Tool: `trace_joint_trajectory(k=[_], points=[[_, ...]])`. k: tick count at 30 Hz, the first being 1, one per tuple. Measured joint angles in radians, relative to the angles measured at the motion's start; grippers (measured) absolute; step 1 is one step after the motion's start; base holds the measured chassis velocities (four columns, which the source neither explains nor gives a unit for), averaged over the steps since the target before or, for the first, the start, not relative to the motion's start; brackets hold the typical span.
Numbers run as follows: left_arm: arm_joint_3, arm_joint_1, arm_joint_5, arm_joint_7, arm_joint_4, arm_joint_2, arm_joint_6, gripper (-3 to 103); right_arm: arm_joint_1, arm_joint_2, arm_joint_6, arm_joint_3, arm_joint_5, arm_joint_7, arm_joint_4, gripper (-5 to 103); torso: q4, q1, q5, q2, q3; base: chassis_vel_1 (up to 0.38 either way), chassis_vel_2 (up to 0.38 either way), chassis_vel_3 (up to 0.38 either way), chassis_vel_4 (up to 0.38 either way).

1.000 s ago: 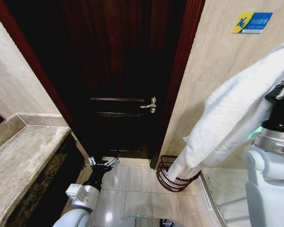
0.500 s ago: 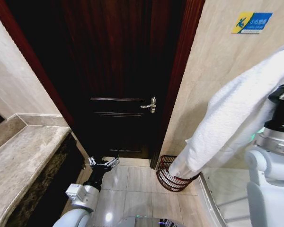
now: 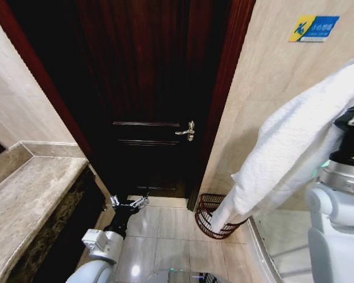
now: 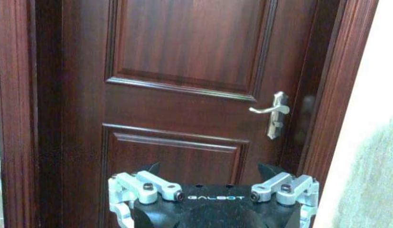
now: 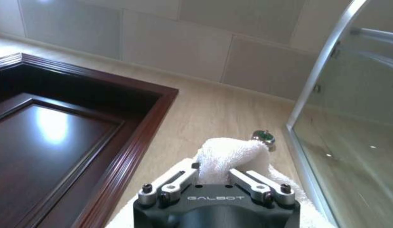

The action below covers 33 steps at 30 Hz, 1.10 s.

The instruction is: Discard the used towel into the hamper.

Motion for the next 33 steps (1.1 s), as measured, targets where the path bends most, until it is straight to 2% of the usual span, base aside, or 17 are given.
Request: trace_joint_trajectory(k=[18,27,33], points=[[0.000,0.000,0.000,0.000,0.000,0.000,0.000,100,0.004,-0.002,-0.001,-0.006,0.008,0.010,-0.003,5,0.0002,0.000,-0.0001,0.000,0.000,-0.045,0.045,0.049,-0.045],[0.000,0.000,0.000,0.000,0.000,0.000,0.000,100,-0.031,0.022,0.057,0.000,0.007,0.001,-0.062,5,-0.0001,0.000,0.0001,0.000,0.000,-0.003,0.005,0.007,-0.003],[0.000,0.000,0.000,0.000,0.000,0.000,0.000,100,-0.031,0.033,0.070,-0.006,0.008,-0.005,-0.110,5,-0.0001,0.000,0.0000,0.000,0.000,0.000,0.000,0.000,0.000]])
